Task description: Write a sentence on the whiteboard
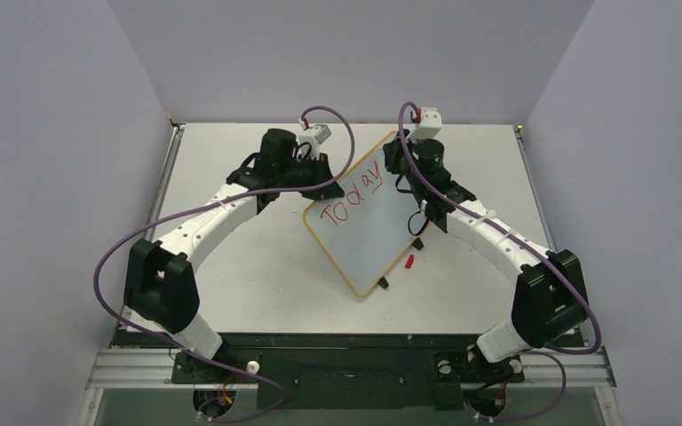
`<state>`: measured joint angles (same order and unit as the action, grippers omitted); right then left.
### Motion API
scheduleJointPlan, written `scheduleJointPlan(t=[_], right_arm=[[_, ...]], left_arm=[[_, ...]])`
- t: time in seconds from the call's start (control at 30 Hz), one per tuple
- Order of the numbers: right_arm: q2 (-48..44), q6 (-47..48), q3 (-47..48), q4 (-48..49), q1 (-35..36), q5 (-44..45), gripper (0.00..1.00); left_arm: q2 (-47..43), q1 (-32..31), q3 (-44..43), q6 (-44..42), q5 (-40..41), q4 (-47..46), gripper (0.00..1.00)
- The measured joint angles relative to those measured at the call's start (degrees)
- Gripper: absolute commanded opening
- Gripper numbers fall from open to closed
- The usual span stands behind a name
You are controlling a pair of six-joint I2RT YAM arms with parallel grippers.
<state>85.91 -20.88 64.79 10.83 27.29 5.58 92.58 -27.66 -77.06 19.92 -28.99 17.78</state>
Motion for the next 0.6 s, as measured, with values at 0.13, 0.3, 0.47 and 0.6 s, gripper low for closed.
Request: scheduleJointPlan(t=[0.13,0.3,0.47,0.6], right_arm=[[0.3,-0.4,0.1,0.3,-0.1,-0.5,0.0],[0.3,-0.8,-0.1,0.5,-0.3,-0.9,0.0],[0.3,-1.0,-1.3,1.2,-0.3,-1.0,0.0],[0.3,-1.3,-2.0,1.2,-0.3,-1.2,0.0]], left_arm=[[0.0,0.0,0.0,0.0,0.0,0.0,0.0],[0.0,0.0,0.0,0.0,0.0,0.0,0.0],[0.0,0.0,0.2,0.2,0.2,-0.1,0.0],[0.0,0.0,0.3,0.5,0.3,-0.1,0.0]])
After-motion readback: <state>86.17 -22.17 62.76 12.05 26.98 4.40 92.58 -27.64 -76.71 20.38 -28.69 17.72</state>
